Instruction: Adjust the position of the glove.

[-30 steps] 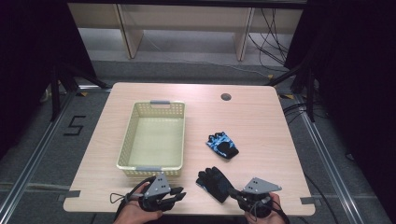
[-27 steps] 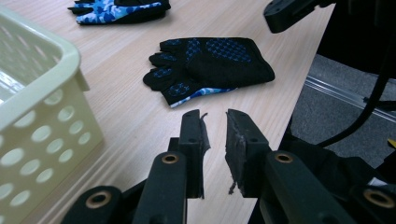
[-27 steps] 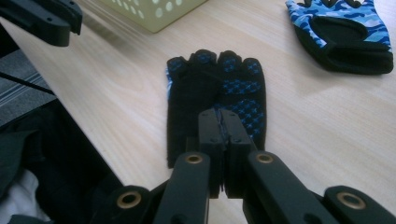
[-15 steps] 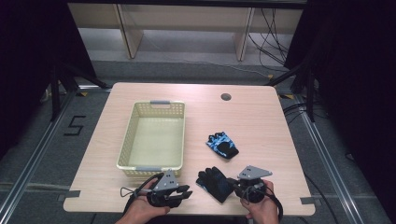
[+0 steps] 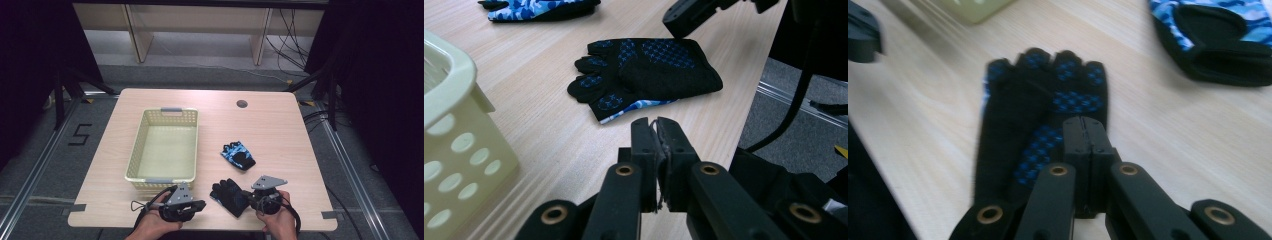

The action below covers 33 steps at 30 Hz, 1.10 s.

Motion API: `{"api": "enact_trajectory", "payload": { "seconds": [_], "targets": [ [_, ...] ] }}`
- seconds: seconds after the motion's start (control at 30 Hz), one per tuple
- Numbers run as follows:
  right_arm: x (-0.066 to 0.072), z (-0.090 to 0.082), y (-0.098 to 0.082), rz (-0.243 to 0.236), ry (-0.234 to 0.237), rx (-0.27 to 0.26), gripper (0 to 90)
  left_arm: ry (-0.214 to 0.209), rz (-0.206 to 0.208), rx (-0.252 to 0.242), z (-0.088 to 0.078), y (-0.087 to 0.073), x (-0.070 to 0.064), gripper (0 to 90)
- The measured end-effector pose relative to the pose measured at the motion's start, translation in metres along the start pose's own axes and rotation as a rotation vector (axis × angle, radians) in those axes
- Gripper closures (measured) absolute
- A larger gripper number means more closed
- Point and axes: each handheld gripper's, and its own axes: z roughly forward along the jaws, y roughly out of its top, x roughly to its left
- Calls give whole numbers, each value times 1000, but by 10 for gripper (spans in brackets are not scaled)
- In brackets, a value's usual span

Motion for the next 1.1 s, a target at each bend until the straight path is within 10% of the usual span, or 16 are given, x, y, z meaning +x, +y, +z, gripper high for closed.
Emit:
{"api": "enact_trajectory", "payload": {
  "seconds": [0.5,1.1],
  "targets": [
    [33,-4,-9,-29,94,18,900,35,41,15,23,16,-2,880],
    [24,4,-16,-61,44,106,900,66,76,112,70,26,-3,870]
  ]
}}
